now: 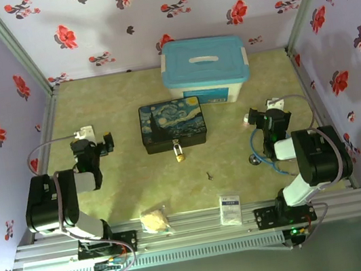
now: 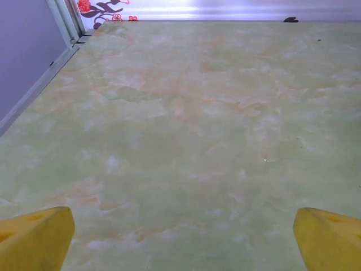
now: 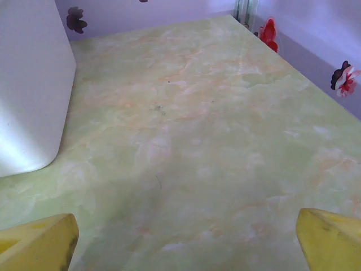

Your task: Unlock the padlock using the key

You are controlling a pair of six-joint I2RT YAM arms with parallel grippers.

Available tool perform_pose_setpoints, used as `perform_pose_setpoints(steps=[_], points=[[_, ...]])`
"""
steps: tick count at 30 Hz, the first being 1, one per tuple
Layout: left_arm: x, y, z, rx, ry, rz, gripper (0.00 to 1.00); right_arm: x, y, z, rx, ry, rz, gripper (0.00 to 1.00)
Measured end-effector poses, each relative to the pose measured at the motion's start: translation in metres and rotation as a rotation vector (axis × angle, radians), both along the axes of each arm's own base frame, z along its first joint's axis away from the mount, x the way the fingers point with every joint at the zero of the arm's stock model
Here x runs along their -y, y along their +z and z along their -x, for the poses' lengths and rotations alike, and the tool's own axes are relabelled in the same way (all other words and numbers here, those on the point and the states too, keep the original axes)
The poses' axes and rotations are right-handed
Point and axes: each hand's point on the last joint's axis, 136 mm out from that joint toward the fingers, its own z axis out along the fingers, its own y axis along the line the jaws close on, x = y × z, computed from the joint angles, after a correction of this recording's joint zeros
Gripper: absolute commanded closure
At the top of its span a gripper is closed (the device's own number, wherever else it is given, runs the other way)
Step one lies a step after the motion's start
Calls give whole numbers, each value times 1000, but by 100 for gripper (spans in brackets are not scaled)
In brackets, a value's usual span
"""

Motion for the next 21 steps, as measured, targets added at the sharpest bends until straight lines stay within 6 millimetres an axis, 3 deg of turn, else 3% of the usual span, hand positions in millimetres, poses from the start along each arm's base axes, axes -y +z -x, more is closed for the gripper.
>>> perform_pose_setpoints(steps=[21], points=[[1, 0, 0, 0, -7, 3, 0, 0, 0, 0, 0, 0, 0, 1]])
